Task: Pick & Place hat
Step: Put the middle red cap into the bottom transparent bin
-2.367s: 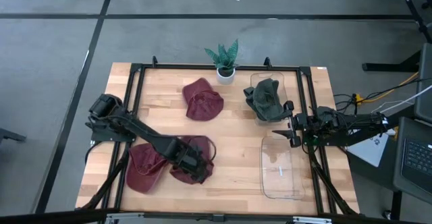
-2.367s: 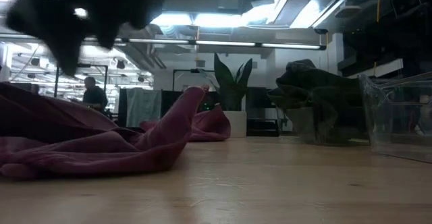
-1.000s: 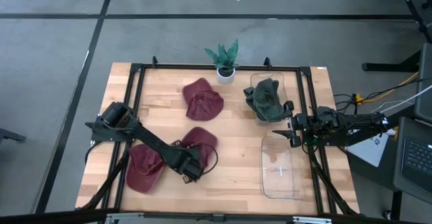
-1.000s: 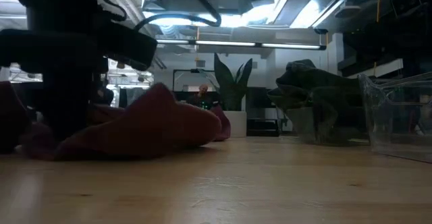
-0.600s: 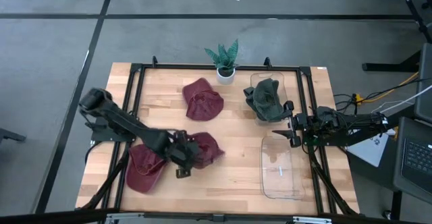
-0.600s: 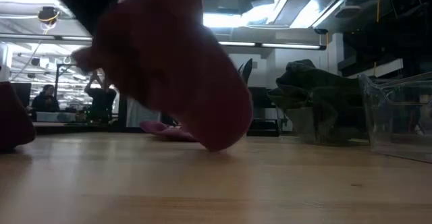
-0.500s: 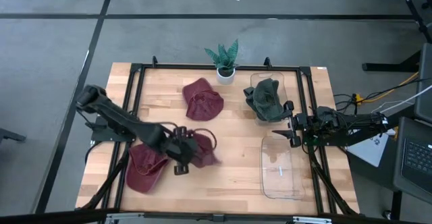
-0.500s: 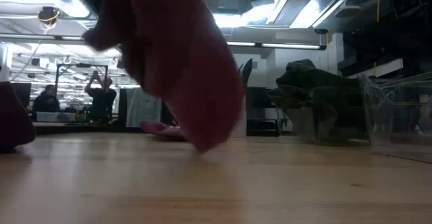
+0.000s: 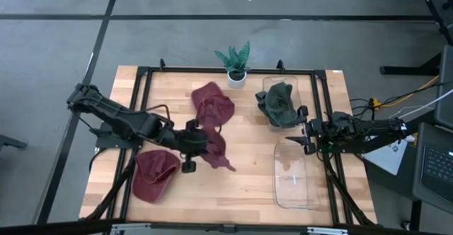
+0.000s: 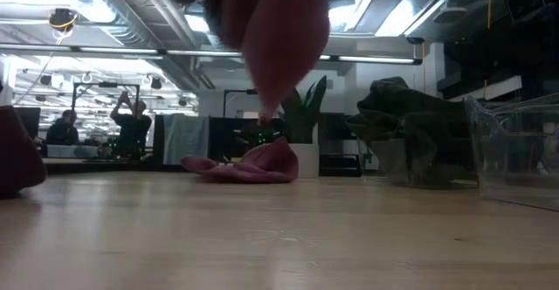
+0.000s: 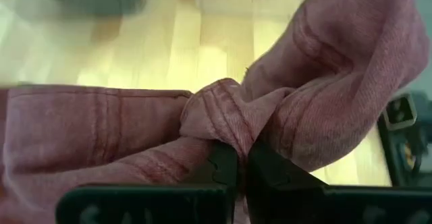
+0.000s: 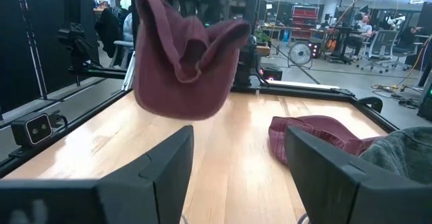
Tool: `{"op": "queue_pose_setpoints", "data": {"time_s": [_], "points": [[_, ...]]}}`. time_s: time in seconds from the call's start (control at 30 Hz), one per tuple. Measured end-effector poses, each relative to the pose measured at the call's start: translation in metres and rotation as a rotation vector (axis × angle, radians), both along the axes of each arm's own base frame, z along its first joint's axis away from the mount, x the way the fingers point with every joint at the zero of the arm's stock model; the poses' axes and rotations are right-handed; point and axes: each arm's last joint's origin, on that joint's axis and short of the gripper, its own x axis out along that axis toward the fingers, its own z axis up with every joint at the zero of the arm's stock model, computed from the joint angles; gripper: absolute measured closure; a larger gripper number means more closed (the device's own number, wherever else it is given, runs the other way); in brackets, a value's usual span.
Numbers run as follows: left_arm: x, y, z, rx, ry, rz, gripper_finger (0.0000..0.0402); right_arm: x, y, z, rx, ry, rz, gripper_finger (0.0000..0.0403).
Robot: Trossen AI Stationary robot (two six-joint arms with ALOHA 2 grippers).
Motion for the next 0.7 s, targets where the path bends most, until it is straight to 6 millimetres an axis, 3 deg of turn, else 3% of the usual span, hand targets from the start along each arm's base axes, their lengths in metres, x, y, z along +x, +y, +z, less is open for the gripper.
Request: {"op": "queue_pose_setpoints", "data": {"time_s": [0.33, 0.7], "points": [[0.042, 0.013, 0.037, 0.069, -0.217, -0.027, 0.0398, 0.000, 0.000, 0.000, 0.000, 0.000, 0.000, 0.0174], [0.108, 0.007, 0.056, 0.170, -0.337, -0.110, 0.0398, 0.000, 0.000, 0.000, 0.000, 0.000, 0.000, 0.0174]]}}
